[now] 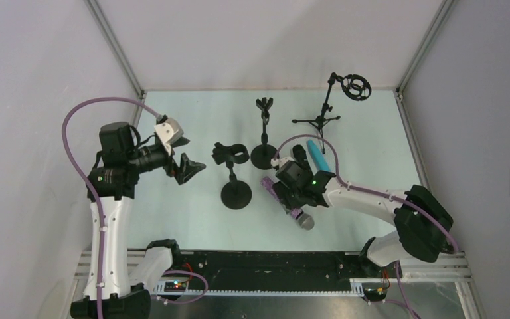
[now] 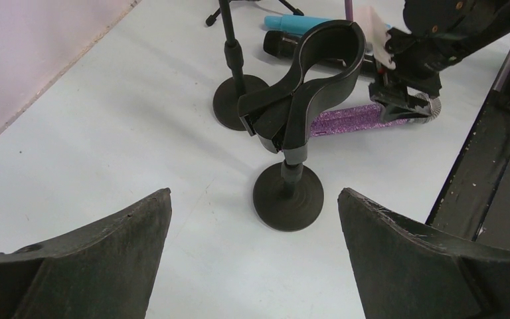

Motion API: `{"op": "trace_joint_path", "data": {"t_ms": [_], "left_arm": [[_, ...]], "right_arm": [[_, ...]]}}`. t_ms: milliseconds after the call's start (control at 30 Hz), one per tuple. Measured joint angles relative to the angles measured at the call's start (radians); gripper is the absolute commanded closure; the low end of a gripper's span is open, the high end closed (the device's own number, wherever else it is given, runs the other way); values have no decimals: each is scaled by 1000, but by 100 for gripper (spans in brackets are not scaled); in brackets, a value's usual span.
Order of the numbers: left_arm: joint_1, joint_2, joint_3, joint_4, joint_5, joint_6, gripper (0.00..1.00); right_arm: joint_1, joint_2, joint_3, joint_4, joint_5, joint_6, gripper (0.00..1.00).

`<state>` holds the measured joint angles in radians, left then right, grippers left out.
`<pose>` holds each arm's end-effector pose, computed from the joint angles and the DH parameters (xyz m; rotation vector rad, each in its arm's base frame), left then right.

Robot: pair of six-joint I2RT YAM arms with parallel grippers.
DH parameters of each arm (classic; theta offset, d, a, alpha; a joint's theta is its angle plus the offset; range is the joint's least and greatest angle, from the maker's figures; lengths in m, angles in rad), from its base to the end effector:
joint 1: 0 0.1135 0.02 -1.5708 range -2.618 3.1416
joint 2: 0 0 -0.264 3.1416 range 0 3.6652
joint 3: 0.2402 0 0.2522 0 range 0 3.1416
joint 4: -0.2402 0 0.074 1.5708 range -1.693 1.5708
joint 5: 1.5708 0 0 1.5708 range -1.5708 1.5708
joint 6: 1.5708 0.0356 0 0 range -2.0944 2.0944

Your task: Attach the microphones to the stand

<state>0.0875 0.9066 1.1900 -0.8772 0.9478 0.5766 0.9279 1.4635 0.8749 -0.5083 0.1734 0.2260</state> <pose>0.1562 -0.0153 0.3945 0.9518 1.6989 -0.5855 0.1719 0.2193 0.1928 -0.8581 2.5055 0.1559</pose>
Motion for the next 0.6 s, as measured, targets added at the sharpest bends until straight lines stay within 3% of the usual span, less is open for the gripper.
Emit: {"op": "trace_joint_path", "data": {"t_ms": [33,133,333,600], "left_arm": [[0,-2,0,0,0,0,0],[0,-5,0,0,0,0,0],[0,-29,-1,0,-2,16,0],[0,-38,-1,0,-1,26,0]], "right_arm": [[-3,-9,11,-11,18,23,14],[-4,-29,66,-46,72,108,2],[2,-112,146,-102,109,455,1],[62,-104,150,-173,128,1120,1]]}}
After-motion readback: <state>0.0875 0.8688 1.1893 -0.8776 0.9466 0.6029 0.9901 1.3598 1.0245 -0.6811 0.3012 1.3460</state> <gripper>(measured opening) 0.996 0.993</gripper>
